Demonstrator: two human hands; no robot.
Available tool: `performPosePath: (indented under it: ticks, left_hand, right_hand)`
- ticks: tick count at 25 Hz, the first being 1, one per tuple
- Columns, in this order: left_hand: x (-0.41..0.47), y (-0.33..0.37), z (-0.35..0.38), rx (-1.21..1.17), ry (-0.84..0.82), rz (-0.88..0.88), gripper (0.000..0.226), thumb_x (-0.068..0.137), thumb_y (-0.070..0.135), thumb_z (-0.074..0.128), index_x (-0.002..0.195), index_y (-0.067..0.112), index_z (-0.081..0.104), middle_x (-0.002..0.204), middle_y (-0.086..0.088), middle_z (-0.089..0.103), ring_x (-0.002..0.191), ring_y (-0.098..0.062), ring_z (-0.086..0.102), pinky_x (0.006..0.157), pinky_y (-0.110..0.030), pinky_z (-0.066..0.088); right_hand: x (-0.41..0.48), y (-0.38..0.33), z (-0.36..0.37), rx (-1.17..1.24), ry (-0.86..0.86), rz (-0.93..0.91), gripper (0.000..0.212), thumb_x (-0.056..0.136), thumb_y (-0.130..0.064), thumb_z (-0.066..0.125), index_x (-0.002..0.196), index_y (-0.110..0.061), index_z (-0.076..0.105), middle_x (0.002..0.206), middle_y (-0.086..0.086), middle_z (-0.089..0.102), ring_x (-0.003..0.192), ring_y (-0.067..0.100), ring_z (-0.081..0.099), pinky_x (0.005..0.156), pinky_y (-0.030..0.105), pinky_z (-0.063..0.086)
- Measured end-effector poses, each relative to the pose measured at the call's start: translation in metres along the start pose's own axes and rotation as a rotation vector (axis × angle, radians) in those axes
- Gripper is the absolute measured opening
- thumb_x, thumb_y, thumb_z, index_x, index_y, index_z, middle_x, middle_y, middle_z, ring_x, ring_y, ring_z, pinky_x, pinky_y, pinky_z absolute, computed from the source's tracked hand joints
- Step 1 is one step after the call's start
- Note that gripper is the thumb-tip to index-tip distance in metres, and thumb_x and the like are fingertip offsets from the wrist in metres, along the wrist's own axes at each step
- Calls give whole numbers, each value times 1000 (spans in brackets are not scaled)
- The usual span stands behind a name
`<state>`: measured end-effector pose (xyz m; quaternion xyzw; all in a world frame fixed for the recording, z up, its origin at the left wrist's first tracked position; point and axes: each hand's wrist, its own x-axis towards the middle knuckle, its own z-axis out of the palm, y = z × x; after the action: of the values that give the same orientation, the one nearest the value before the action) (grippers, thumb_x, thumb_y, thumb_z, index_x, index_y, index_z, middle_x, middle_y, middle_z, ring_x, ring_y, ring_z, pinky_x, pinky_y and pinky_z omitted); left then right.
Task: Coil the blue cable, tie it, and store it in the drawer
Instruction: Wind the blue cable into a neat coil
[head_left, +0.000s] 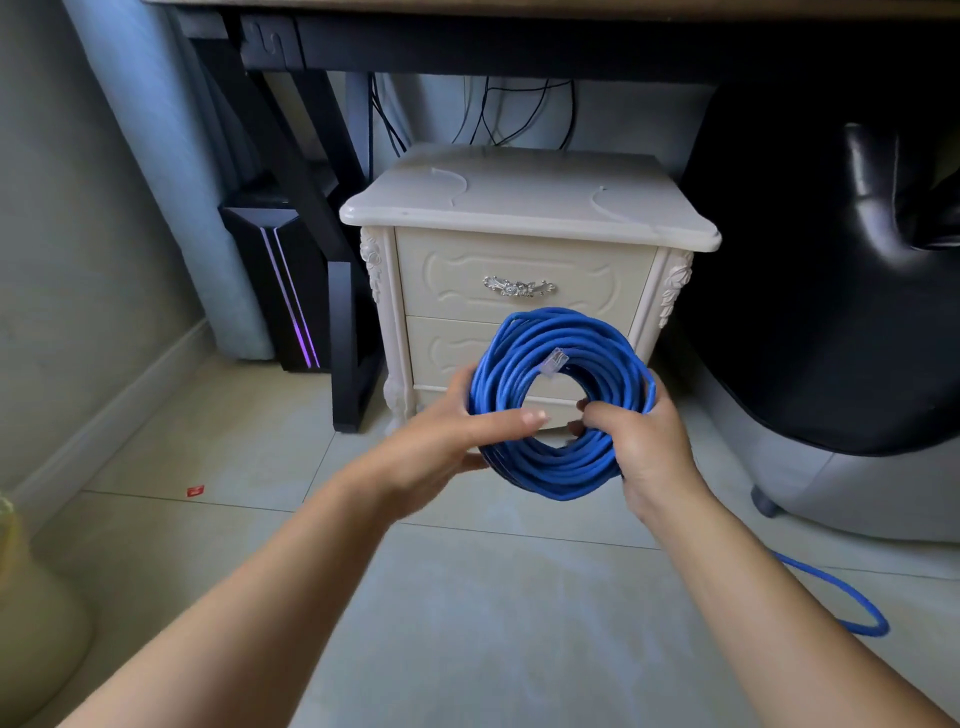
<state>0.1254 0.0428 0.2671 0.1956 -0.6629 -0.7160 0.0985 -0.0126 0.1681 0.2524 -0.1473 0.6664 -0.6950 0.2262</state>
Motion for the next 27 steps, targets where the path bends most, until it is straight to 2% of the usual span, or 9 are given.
performPosePath:
  ticks: [2,4,7,11,14,18,21,24,27]
  left_hand:
    - [-1,7,-10,-17,-68,18,82,62,58,75,136,33,49,124,12,65,116,-9,62,94,-37,51]
    - [1,11,-10,20,-22,66,64,72,49,73,132,31,56,124,6,67,115,-13,63,94,-37,50]
    - [4,12,-7,264,45,102,60,69,29,84,124,32,59,111,8,72,103,-10,68,90,-30,52]
    - [-1,9,-1,620,58,104,60,67,24,86,118,36,57,97,13,71,86,-1,68,79,-22,56]
    - [-1,9,9,821,178,142,37,64,23,76,96,27,58,77,8,66,69,-9,64,65,-31,56]
    - [-3,11,9,664,285,201,26,55,23,69,77,22,55,56,13,54,50,-9,47,49,-22,39]
    - [-2,9,5,508,384,203,24,58,18,71,77,17,56,51,14,50,47,-8,43,47,-18,36]
    - [3,8,1,163,505,189,28,60,11,69,87,8,61,59,5,56,55,-15,52,56,-27,44]
    - [5,7,6,-127,512,183,24,70,1,67,93,5,61,68,-7,59,62,-23,60,63,-37,50]
  right_hand:
    - [1,-6,-3,-146,-25,-113,49,76,12,63,100,-30,62,89,1,68,85,24,67,80,42,56]
    - [0,-8,-3,-378,-65,-229,53,70,6,67,98,-39,60,87,-12,69,86,16,66,82,40,55]
    - [-6,-7,3,-615,-165,-314,56,63,-8,67,105,-44,56,90,-15,68,88,16,65,82,41,54]
    - [-13,-7,6,-835,-285,-412,63,67,-5,65,117,-42,56,105,-21,60,97,13,59,86,35,50]
    - [-15,-7,5,-824,-315,-419,63,68,-6,65,116,-45,55,107,-24,59,100,12,59,88,36,50]
    - [-12,-12,2,-662,-323,-388,58,67,-20,73,114,-48,56,107,-23,66,99,5,64,88,35,53]
    - [-6,-12,-5,-538,-302,-300,50,71,-30,82,111,-48,59,106,-19,68,97,-1,65,87,28,52]
    - [-7,-3,1,-240,-266,-150,51,78,-33,80,120,-50,54,110,-16,69,101,2,67,96,36,52]
    - [-12,6,17,-80,-195,-138,52,88,-29,71,132,-44,48,106,-29,67,105,-6,62,101,30,46]
